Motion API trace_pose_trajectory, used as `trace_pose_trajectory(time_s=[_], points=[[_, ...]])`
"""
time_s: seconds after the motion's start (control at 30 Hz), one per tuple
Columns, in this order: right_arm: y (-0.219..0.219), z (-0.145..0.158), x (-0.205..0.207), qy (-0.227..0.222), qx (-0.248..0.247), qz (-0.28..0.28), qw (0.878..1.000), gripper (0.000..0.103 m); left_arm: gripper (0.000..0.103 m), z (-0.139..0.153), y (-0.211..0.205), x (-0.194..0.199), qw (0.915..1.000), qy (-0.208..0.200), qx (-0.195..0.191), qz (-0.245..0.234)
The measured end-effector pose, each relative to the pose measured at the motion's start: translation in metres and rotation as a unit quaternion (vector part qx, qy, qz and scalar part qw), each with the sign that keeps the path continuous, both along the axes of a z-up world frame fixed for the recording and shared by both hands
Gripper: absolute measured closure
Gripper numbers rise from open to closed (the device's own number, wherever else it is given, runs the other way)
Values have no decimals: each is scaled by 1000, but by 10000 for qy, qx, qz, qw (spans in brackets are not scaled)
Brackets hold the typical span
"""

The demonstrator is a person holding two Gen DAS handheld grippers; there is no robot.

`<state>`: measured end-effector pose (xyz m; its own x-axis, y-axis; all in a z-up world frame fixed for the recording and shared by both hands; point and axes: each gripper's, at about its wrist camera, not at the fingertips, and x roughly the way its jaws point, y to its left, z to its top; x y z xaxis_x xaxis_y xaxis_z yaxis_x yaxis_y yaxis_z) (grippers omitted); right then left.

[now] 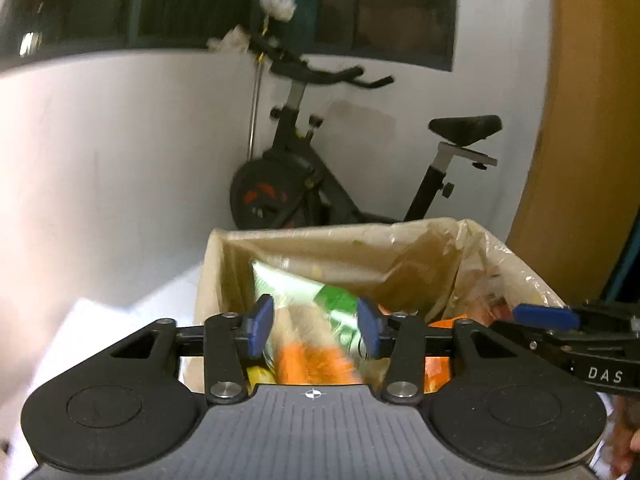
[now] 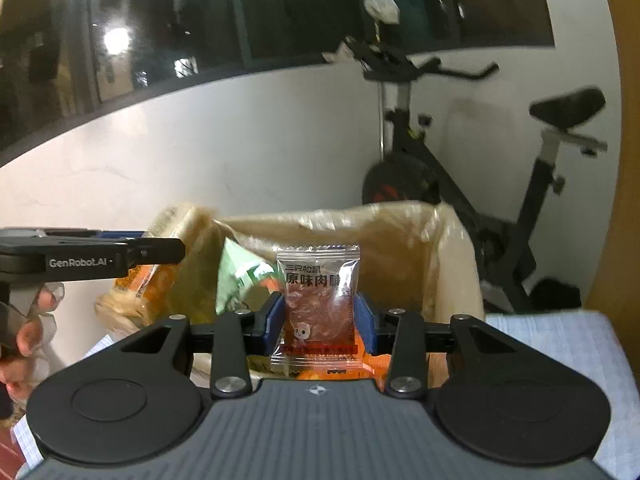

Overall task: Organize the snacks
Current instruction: 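Lift both snacks over the lined box and open both tools inside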

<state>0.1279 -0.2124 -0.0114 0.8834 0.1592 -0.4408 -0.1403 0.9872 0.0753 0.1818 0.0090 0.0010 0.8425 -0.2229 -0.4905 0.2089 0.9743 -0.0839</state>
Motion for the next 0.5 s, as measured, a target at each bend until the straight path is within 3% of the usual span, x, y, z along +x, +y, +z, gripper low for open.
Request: trace_pose_trajectory(time_s=[0.1, 0.23, 0.5], points=[[-4, -6, -2, 125, 112, -162, 9997, 57, 43, -7, 18, -4, 9998, 75, -188, 91], [-8, -2, -15, -33, 174, -167, 9997, 40, 42, -2, 36, -12, 9998, -42, -129, 128], [-36, 10, -54, -481, 315, -484, 9972, 40, 42, 8, 81, -45, 9986, -300, -246, 369]])
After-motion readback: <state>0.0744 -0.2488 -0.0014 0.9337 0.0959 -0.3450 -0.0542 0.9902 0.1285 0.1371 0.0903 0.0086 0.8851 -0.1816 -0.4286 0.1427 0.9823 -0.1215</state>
